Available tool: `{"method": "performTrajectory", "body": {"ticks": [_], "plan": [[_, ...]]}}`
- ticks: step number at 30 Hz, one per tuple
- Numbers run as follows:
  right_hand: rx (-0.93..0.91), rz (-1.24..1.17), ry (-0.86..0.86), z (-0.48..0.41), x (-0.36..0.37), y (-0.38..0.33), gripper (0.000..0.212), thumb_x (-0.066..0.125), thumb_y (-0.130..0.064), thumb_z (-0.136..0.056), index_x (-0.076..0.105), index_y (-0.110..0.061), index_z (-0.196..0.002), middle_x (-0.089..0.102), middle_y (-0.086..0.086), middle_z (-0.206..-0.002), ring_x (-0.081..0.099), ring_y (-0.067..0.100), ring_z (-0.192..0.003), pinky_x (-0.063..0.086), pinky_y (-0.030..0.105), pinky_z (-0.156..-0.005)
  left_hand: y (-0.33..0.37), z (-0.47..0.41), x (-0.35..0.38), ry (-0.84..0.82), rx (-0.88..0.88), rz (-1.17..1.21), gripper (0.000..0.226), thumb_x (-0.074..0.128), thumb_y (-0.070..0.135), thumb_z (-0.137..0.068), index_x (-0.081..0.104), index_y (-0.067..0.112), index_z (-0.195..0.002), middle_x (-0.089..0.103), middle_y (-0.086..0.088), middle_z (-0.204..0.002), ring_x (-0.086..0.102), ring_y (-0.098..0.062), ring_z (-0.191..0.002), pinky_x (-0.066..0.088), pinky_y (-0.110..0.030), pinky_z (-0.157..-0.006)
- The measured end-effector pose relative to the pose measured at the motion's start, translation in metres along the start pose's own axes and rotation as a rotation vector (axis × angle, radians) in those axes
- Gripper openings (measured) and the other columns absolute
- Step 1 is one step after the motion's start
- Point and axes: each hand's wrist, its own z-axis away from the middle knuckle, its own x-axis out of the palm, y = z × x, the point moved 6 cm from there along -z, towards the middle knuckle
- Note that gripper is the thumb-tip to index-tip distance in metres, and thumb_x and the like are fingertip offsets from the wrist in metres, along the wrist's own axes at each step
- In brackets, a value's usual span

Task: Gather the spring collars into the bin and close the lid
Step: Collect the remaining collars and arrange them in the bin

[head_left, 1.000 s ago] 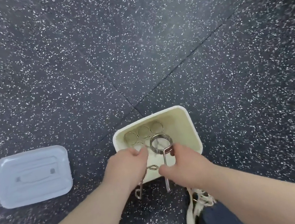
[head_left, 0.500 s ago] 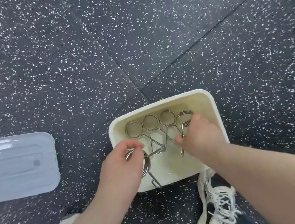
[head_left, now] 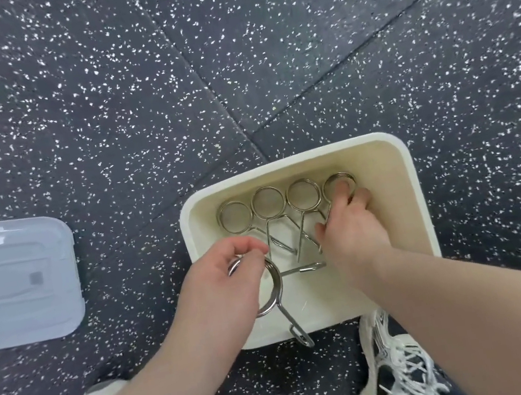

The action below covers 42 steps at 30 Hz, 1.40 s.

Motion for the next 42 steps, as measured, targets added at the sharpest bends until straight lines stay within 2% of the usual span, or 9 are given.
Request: {"method": "performTrajectory", "body": {"ticks": [3,8,10,14,20,26,33,38,42], "plan": [[0.014,0.065,-0.047,0.004,0.004,0.002,0.070,0.043,-0.039,-0.096,0.011,-0.003,-0.147,0.034,0.027,-0.135,0.057,0.034,-0.102,0.050,0.035,-0.072,-0.001,-0.002,-0.003,0.019,-0.010,0.003,0.017,0.059,0.032,-0.090,0.072,0.036,-0.080,0.051,0.020,-0.042,0.055,-0.020,-0.063,0.044,-0.030,-0.060],[-0.193,0.363,-0.099,0.005,-0.022,0.002,0.051,0.052,-0.031,-0.093,0.036,-0.013,-0.137,0.043,0.016,-0.129,0.046,0.031,-0.114,0.045,0.034,-0.080,0.006,0.000,-0.010,0.071,-0.022,-0.064,0.015,0.058,0.037,-0.090,0.071,0.034,-0.083,0.066,0.014,-0.079,0.068,-0.026,-0.076,0.047,-0.031,-0.063],[-0.207,0.391,-0.145,0.002,-0.032,0.000,0.045,0.058,-0.030,-0.092,0.046,-0.015,-0.133,0.051,0.012,-0.126,0.051,0.030,-0.114,0.044,0.033,-0.077,0.009,0.000,-0.017,0.098,-0.019,-0.124,0.014,0.056,0.037,-0.090,0.067,0.032,-0.083,0.065,0.007,-0.072,0.068,-0.028,-0.071,0.051,-0.033,-0.064],[-0.138,0.240,-0.225,-0.005,-0.043,0.002,0.034,0.050,0.002,-0.087,0.062,-0.007,-0.118,0.066,0.009,-0.115,0.064,0.031,-0.105,0.048,0.032,-0.070,0.010,-0.002,-0.038,0.209,0.004,-0.275,0.021,0.052,0.040,-0.092,0.060,0.022,-0.082,0.065,-0.004,-0.071,0.063,-0.024,-0.070,0.044,-0.033,-0.057],[-0.115,0.027,-0.198,0.000,-0.039,0.008,0.027,0.044,0.005,-0.086,0.053,-0.001,-0.111,0.064,0.018,-0.112,0.063,0.038,-0.102,0.038,0.034,-0.067,-0.011,-0.018,-0.045,0.225,-0.123,-0.452,0.043,0.051,0.049,-0.091,0.054,0.015,-0.117,0.058,0.003,-0.076,0.059,-0.027,-0.081,0.041,-0.035,-0.067],[-0.182,0.071,-0.147,-0.001,-0.043,0.009,0.023,0.047,0.005,-0.086,0.054,0.000,-0.106,0.062,0.019,-0.110,0.064,0.037,-0.096,0.039,0.033,-0.064,-0.016,-0.031,-0.038,0.122,-0.091,-0.493,0.042,0.037,0.039,-0.100,0.051,0.011,-0.072,0.058,-0.008,-0.070,0.056,-0.032,-0.072,0.043,-0.037,-0.067],[-0.264,0.178,-0.095,0.004,-0.048,0.006,0.030,0.044,0.007,-0.089,0.054,0.000,-0.116,0.059,0.015,-0.117,0.062,0.032,-0.103,0.037,0.031,-0.067,-0.017,-0.036,-0.032,0.132,-0.089,-0.581,0.041,0.027,0.038,-0.103,0.054,0.010,-0.089,0.061,-0.011,-0.095,0.056,-0.034,-0.095,0.041,-0.039,-0.079],[-0.115,-0.060,-0.065,-0.007,-0.045,0.012,0.025,0.043,0.009,-0.084,0.054,0.001,-0.105,0.060,0.019,-0.106,0.052,0.033,-0.077,0.035,0.031,-0.063,-0.019,-0.035,-0.031,0.140,-0.102,-0.582,0.040,0.025,0.039,-0.103,0.053,0.011,-0.100,0.061,-0.012,-0.100,0.057,-0.036,-0.100,0.048,-0.045,-0.091],[-0.065,-0.194,-0.022,-0.009,-0.035,0.018,0.026,0.048,0.003,-0.090,0.055,-0.001,-0.114,0.056,0.018,-0.109,0.042,0.027,-0.073,0.033,0.028,-0.064,-0.020,-0.035,-0.031,0.156,-0.094,-0.594,0.040,0.024,0.039,-0.104,0.053,0.011,-0.101,0.061,-0.012,-0.099,0.056,-0.035,-0.098,0.048,-0.044,-0.088]]}}
